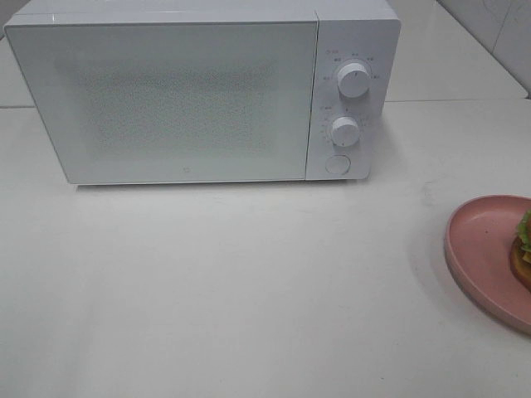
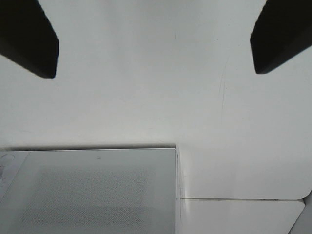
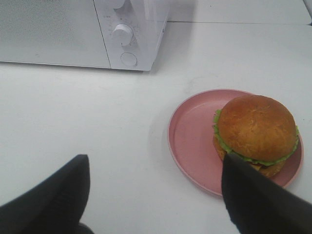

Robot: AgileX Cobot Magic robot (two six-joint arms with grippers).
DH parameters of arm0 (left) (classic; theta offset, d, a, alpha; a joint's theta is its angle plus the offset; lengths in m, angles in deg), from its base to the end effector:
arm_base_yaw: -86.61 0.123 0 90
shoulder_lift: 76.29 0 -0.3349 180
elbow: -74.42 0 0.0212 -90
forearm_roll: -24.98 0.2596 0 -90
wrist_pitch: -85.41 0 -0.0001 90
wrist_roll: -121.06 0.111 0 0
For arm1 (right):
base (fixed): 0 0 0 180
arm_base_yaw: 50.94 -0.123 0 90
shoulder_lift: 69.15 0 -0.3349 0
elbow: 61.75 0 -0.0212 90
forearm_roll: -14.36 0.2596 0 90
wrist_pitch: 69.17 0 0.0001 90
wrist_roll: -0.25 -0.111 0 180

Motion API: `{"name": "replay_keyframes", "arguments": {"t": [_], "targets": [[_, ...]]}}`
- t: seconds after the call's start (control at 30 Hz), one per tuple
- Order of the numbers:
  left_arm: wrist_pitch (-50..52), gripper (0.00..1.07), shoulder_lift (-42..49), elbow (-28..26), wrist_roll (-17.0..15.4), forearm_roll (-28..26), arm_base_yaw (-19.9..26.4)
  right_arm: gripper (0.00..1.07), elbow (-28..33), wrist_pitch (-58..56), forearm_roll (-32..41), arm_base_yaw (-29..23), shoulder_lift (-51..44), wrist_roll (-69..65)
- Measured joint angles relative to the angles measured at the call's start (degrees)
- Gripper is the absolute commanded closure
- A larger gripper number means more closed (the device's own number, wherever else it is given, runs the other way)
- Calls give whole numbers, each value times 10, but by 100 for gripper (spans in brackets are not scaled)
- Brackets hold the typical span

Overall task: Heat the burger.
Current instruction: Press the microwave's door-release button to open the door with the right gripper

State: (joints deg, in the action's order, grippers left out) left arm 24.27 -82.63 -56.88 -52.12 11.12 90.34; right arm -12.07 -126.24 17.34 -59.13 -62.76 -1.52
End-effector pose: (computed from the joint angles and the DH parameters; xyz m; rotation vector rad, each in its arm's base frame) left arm -0.0327 -0.0255 0.2794 0.0695 2.0075 -0.1710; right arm -0.0277 0.0009 0.2792 -0.1113 1.9746 0.1747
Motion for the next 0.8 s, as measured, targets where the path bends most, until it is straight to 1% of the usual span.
{"name": "replay_keyframes", "arguments": {"t": [0.6, 0.8], "targets": [[0, 7, 0, 0, 0, 0, 0, 33, 0, 0, 0, 0, 0, 0], [0, 7, 0, 0, 0, 0, 0, 33, -8, 5, 0, 0, 41, 0]]}}
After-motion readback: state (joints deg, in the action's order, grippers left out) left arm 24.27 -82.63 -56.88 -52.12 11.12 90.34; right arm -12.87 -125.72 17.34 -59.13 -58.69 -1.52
